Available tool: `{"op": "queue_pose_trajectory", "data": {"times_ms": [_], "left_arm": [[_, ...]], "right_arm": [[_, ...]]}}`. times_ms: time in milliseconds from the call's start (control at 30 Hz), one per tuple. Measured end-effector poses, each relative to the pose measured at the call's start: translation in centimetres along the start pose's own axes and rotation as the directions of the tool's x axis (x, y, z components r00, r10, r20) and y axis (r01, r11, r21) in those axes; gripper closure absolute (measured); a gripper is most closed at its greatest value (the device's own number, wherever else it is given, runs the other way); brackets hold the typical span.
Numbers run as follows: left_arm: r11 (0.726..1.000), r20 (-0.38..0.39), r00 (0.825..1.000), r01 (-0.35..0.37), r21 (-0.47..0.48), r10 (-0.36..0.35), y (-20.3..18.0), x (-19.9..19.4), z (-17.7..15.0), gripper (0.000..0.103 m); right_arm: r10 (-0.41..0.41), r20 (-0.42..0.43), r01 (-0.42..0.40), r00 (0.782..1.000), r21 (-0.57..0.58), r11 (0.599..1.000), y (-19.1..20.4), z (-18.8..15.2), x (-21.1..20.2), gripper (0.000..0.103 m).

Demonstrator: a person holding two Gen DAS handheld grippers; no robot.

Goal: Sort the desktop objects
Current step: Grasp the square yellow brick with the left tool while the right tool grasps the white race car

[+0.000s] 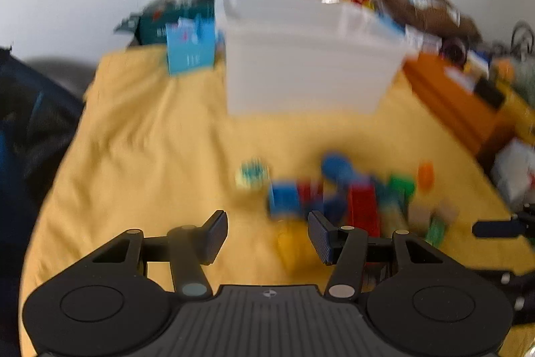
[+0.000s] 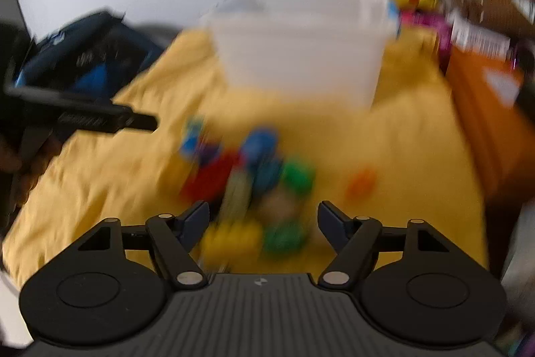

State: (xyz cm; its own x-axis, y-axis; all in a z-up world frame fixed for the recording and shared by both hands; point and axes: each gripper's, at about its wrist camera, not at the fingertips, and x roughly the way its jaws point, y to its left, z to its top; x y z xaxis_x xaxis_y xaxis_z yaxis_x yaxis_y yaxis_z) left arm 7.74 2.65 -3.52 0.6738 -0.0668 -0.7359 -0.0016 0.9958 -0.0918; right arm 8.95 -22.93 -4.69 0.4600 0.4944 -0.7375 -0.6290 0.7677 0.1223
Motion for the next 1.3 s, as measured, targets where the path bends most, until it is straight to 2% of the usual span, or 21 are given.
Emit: {"op": "queue_pose_trajectory", "data": {"times_ms": [67,133,367,433,467,533,733,1033,1133,1233,1300], "left_arm": [[1.0,-0.012,1.0,0.001,0.025,-0.001,-0.7,0.5,-1.2,0.046],[0.999,-0.018,1.0,0.013,0.047,-0.012,-1.2,0.9,-1.9,0.046],[0.998,-0.018,1.0,0.023,0.061,-0.022,-2.9,2.6,-1.5,0.046],[0.998,-0.033,0.999,0.029,0.061,-0.027,-3.2,3.2,-1.7,0.047],[0.997,-0.037,0.999,0.039,0.061,-0.036,-3.3,3.5,-1.8,0.051],[0.998,-0.056,0.998,0.044,0.052,-0.041,-3.0,4.0,-1.9,0.063],[0.999,0.002,0.999,0.04,0.013,-0.04,-1.9,2.2,-1.8,0.063],[0.997,0.059,0.997,0.053,-0.05,-0.05,0.0,-3.4,-0.9,0.063],[0.999,0.053,0.998,0.039,-0.038,-0.037,0.2,-3.7,-1.1,0.063],[0.997,0.035,0.999,0.032,-0.067,-0.03,0.4,-3.6,-1.5,0.063],[0.996,0.032,0.999,0.036,-0.077,-0.034,0.5,-3.8,-1.9,0.063]], "right_arm": [[0.003,-0.036,-0.004,0.999,-0.015,1.0,1.4,-2.2,0.4,0.039],[0.011,-0.054,-0.013,0.999,-0.04,0.999,2.6,-3.4,0.9,0.041],[-0.014,-0.071,0.009,0.997,-0.074,0.997,4.0,-3.9,2.7,0.053],[0.001,-0.087,-0.005,0.996,-0.05,0.999,3.6,-3.7,3.3,0.063],[0.016,-0.089,-0.02,0.996,-0.04,0.999,3.3,-3.5,3.4,0.069],[0.028,-0.087,-0.031,0.996,-0.031,0.999,3.0,-3.9,3.1,0.07],[0.045,-0.046,-0.044,0.998,0.019,0.999,2.0,-4.1,1.2,0.07],[0.06,0.03,-0.062,0.998,0.056,0.997,0.5,-3.1,-2.4,0.07],[0.047,0.0,-0.047,0.999,0.03,0.998,0.4,-3.2,-1.8,0.07],[0.023,-0.09,-0.022,0.996,0.011,1.0,0.3,-4.4,0.5,0.067],[-0.001,-0.121,0.001,0.993,0.001,1.0,0.4,-5.3,1.6,0.065]]}}
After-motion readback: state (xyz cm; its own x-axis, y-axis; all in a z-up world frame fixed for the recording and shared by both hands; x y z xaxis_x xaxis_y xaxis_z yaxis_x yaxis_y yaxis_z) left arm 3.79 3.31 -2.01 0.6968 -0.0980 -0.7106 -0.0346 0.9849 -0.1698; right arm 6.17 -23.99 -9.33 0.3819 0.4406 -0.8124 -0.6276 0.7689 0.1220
